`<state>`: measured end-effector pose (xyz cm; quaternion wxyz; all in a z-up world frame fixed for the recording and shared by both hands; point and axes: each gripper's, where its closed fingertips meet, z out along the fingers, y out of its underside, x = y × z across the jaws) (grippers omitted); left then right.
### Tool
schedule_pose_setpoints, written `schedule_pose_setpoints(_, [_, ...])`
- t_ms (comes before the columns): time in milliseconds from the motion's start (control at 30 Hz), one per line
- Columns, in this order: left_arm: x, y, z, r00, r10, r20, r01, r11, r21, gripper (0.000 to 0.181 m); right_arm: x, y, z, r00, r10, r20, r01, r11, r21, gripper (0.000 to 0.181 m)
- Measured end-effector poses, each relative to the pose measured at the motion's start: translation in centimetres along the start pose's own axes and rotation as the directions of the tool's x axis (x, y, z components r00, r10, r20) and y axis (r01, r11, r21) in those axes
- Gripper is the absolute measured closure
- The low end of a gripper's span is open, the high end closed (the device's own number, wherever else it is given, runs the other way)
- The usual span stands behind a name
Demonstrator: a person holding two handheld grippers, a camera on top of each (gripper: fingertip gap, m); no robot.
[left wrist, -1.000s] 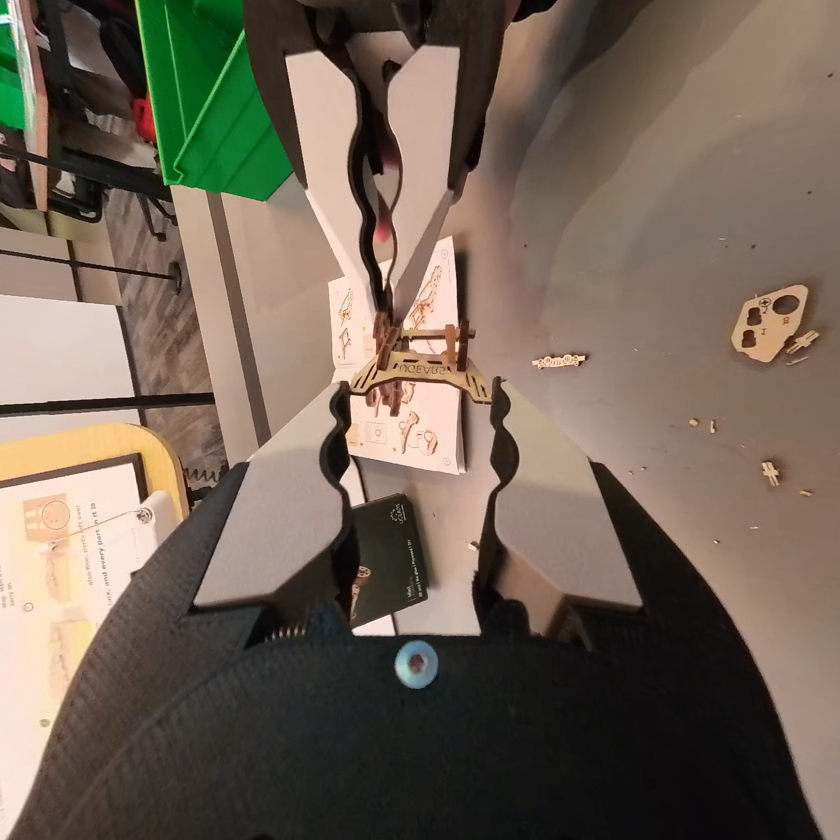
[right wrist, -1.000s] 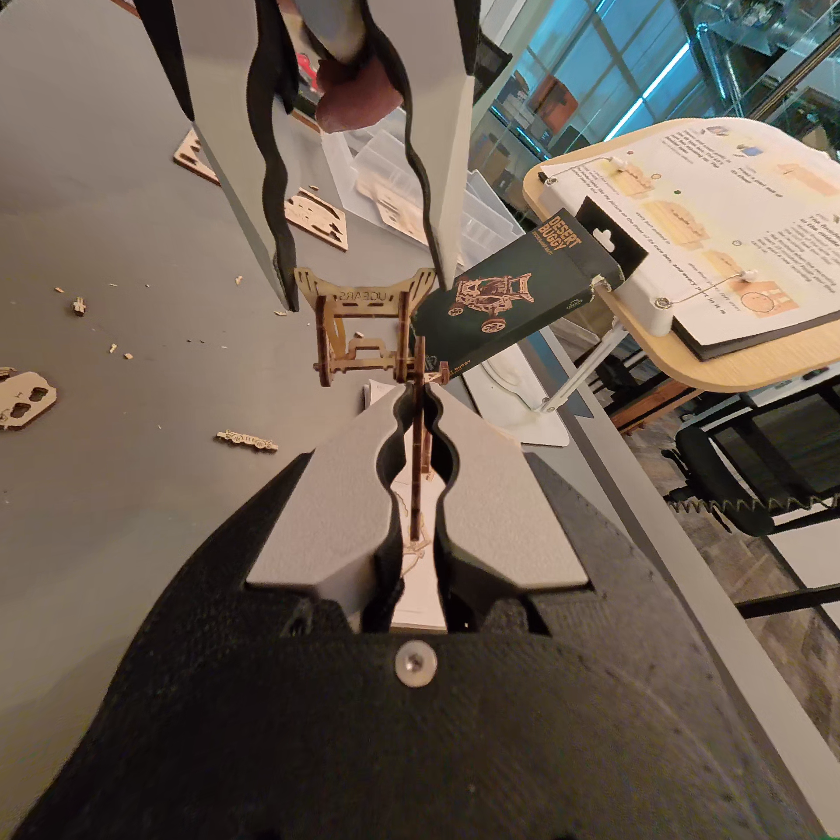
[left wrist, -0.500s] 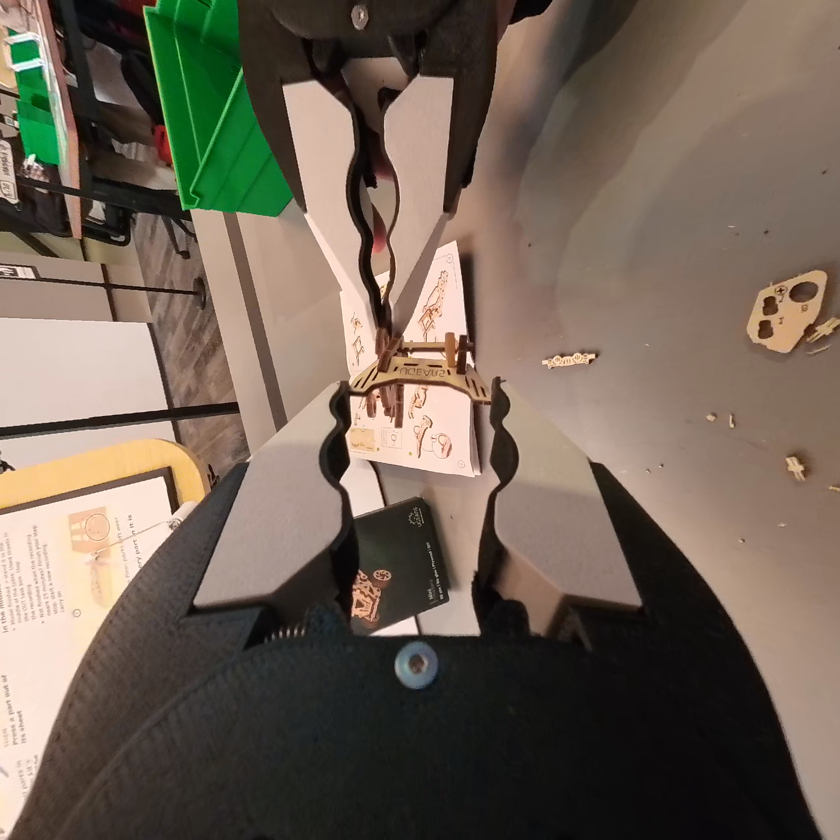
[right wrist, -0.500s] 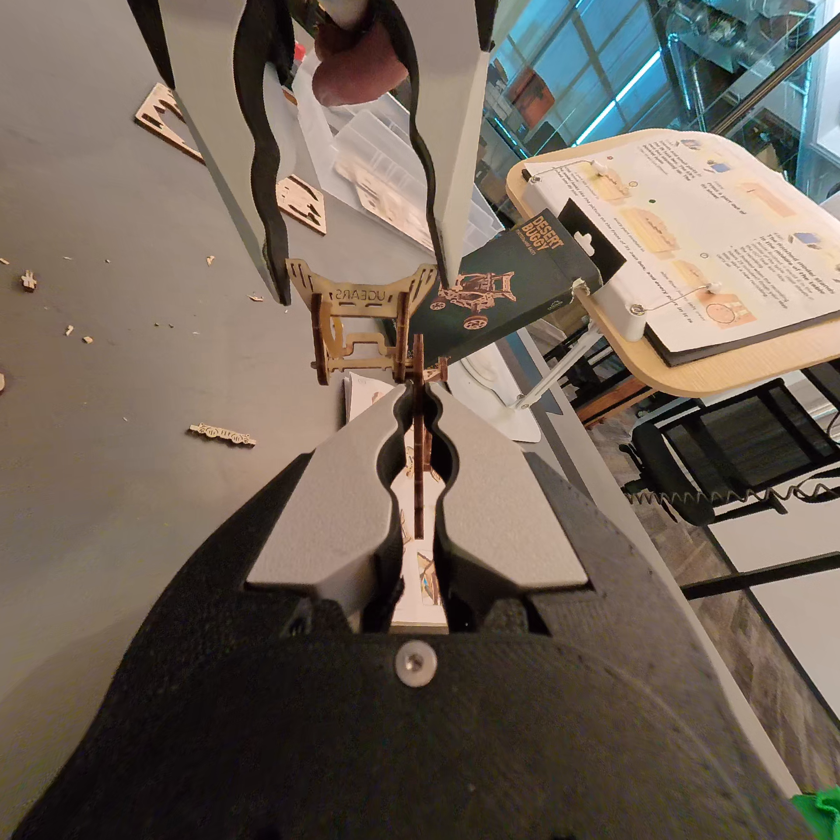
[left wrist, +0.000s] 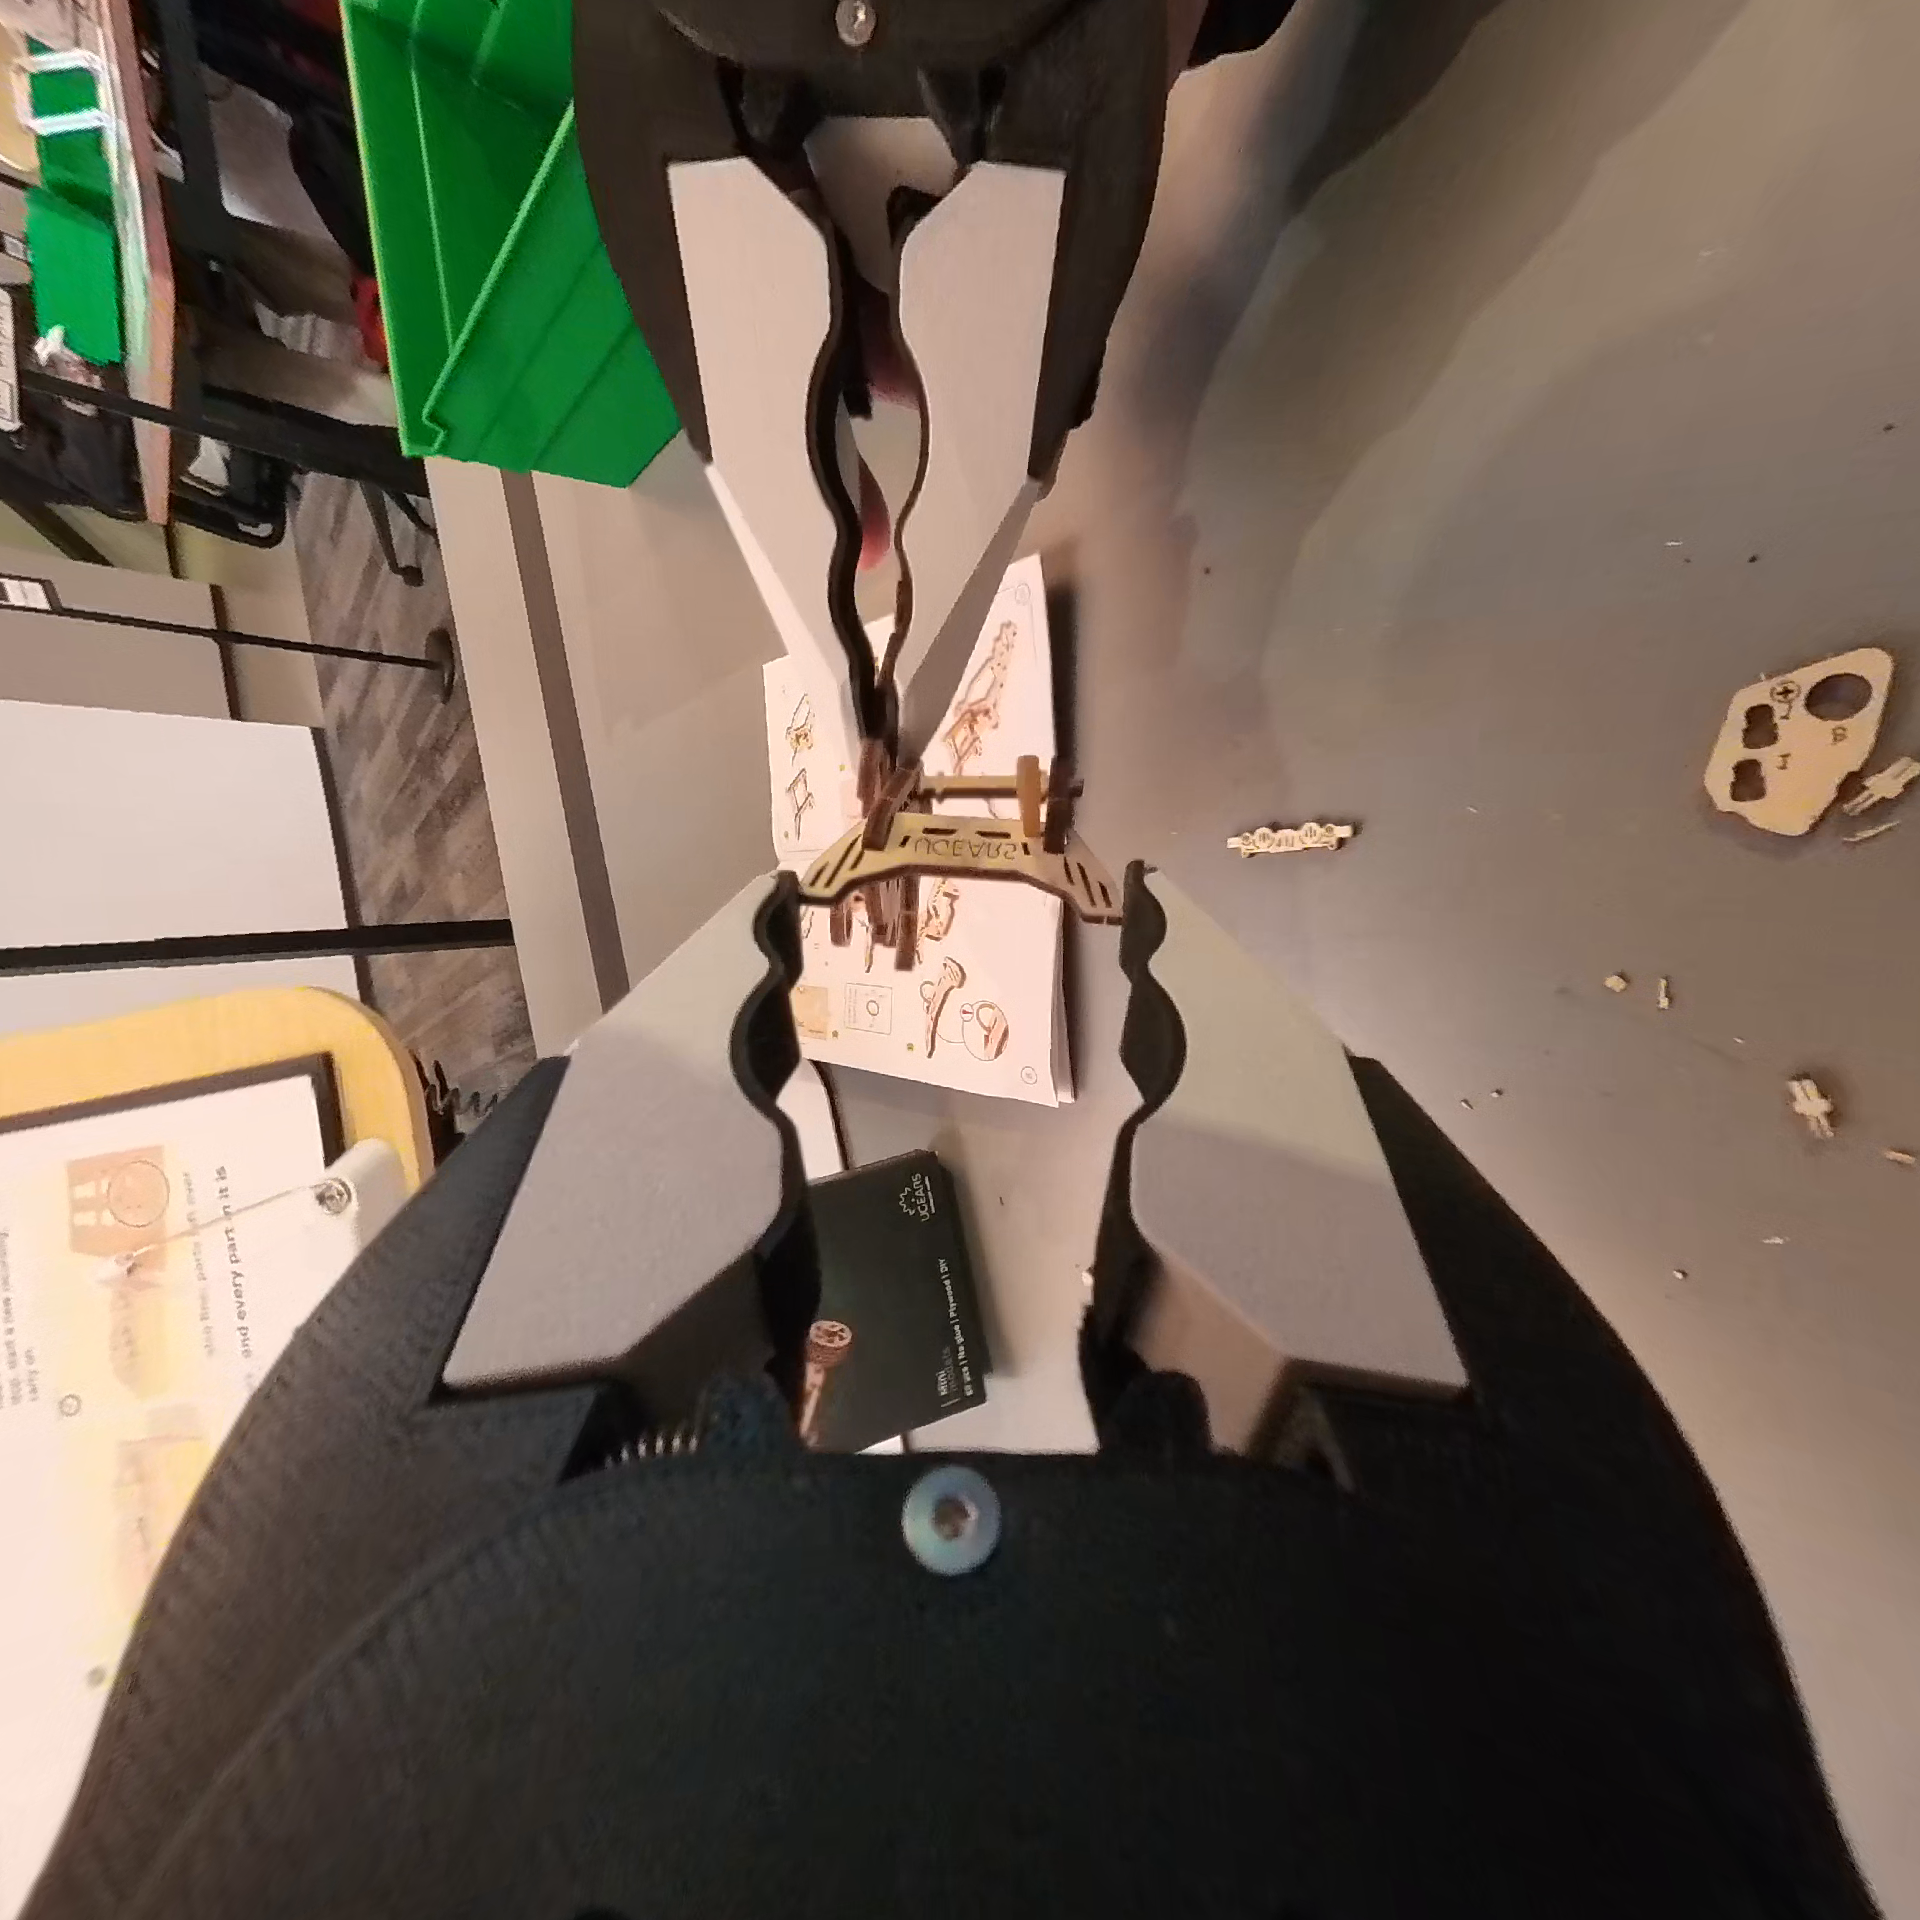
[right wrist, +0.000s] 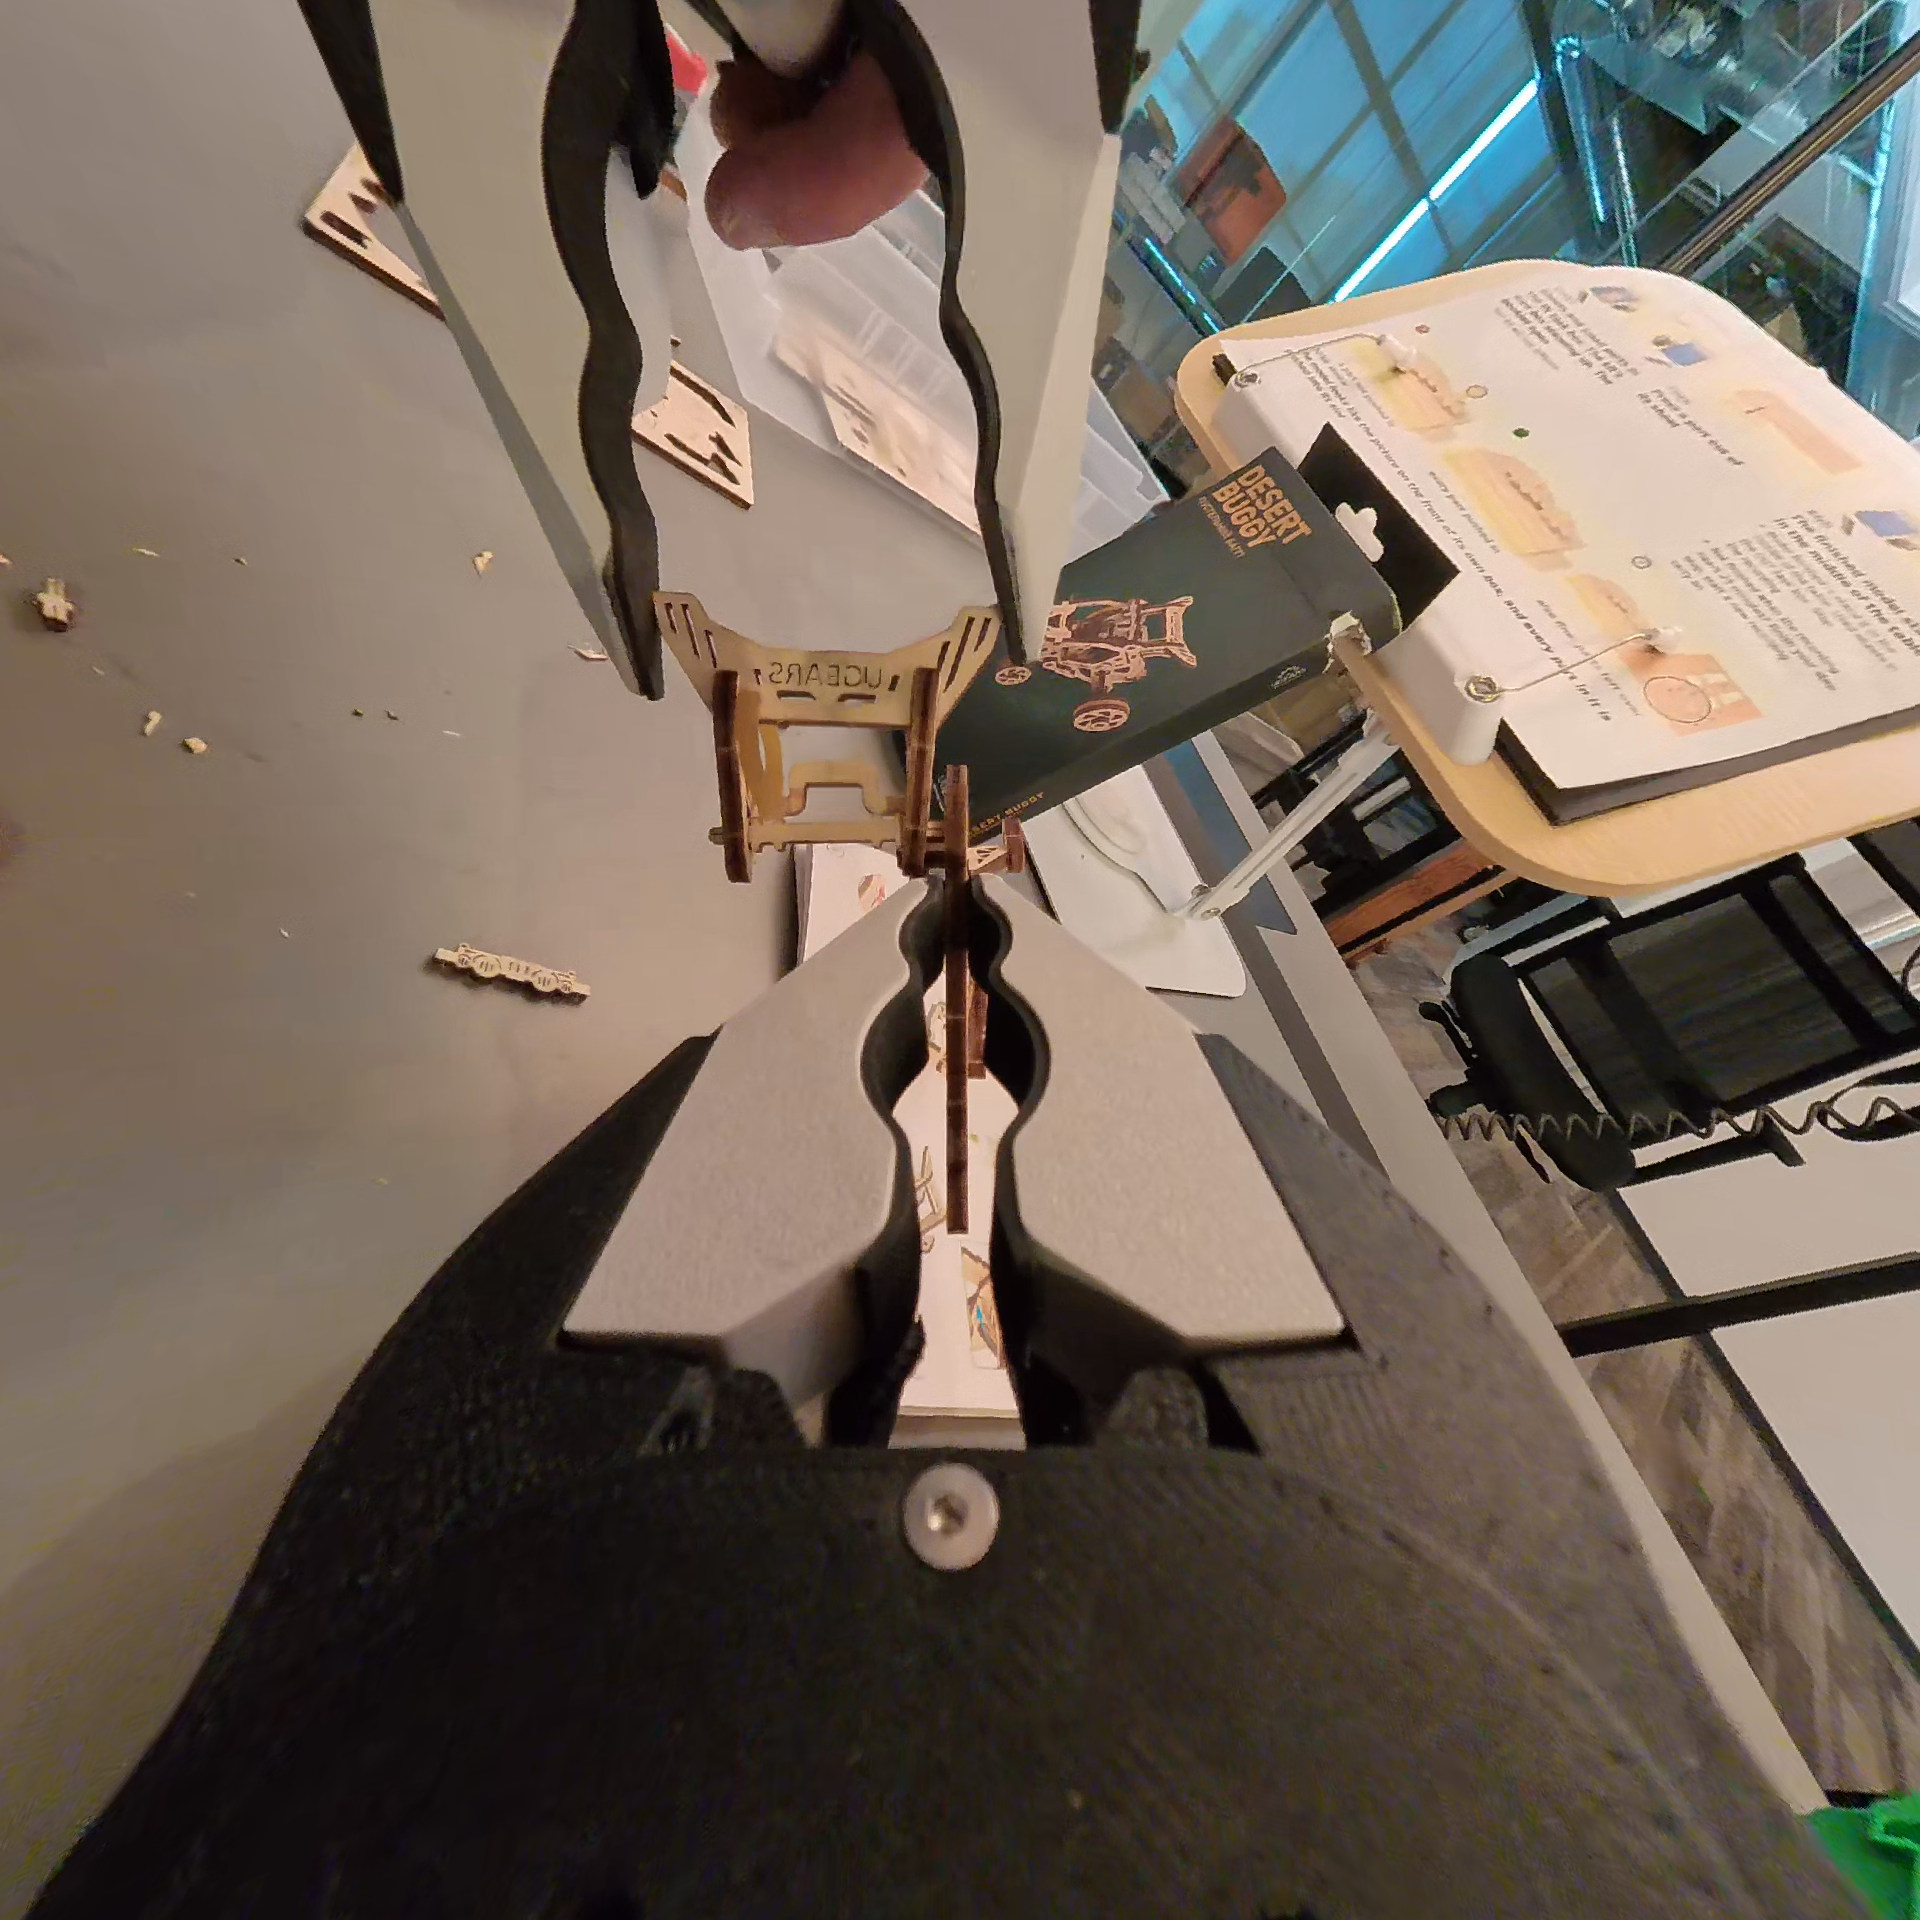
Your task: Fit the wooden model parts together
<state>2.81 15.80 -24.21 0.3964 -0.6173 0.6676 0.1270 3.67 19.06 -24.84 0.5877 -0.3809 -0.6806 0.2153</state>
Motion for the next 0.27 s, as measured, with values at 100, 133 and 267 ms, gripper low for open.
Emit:
schedule_pose_setpoints(100, [0.03, 0.24, 0.15, 1.000, -0.031, -0.002, 0.031, 0.999, 0.014, 0.121, -0.01, 0.08, -0.02, 1.000, 0.010, 0.005, -0.010, 1.000, 0.001, 0.181])
schedule_pose_setpoints(133, [0.09, 0.29, 0.23, 0.999, -0.039, -0.005, 0.039, 0.999, 0.019, 0.121, -0.06, 0.16, 0.02, 1.000, 0.011, 0.008, -0.011, 1.000, -0.001, 0.181])
schedule_pose_setpoints(267, [0.12, 0.37, 0.49, 0.997, -0.070, -0.012, 0.070, 0.997, 0.041, 0.121, -0.22, 0.46, 0.13, 1.000, 0.022, 0.019, -0.021, 1.000, -0.011, 0.180])
